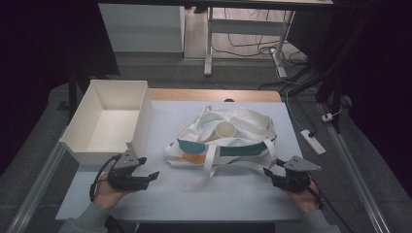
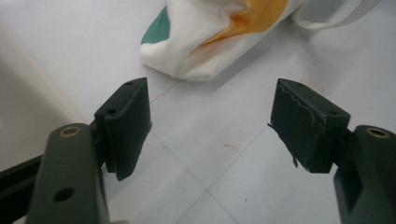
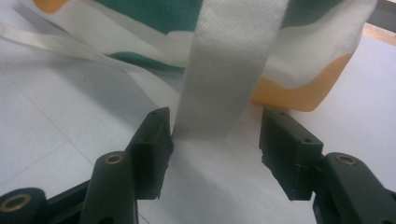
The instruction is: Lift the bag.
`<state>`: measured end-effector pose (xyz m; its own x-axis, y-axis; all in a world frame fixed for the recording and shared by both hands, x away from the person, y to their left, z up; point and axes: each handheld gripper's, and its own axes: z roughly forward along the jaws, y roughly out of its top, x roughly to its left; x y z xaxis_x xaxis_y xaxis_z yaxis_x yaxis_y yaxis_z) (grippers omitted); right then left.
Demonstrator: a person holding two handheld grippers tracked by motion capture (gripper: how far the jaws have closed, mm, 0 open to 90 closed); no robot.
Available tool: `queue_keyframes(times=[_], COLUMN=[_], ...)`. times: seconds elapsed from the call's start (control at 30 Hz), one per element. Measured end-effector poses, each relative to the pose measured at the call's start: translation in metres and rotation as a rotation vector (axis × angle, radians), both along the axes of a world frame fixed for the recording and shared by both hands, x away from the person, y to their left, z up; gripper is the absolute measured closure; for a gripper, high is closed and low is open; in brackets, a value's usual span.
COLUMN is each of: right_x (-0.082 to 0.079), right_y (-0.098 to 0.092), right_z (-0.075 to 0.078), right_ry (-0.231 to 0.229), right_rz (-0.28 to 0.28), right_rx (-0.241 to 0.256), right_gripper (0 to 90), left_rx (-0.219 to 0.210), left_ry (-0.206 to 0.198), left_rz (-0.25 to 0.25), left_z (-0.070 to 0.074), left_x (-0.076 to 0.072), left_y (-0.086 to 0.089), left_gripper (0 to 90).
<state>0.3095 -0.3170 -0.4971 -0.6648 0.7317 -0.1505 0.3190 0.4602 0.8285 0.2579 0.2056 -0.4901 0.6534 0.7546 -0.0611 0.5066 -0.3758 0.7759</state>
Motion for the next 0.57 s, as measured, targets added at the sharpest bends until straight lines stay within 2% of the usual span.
queue_keyframes(times=[0.13,0.57], right_x=[0.0003,0.0003], right_y=[0.0000,0.0005], right_z=[-0.0009,-0.0010], right_ry=[-0.002,-0.012], right_rz=[0.002,0.012], right_rx=[-0.007,-0.013], right_gripper=[43.5,43.5], left_rx=[-0.031,-0.027], left_ry=[-0.001,0.013], left_rz=[0.033,0.033], left_z=[-0.0006,-0.0033], left_x=[-0.0026,-0.0008], left_y=[0.0084,0.0101], left_gripper=[29.5,29.5])
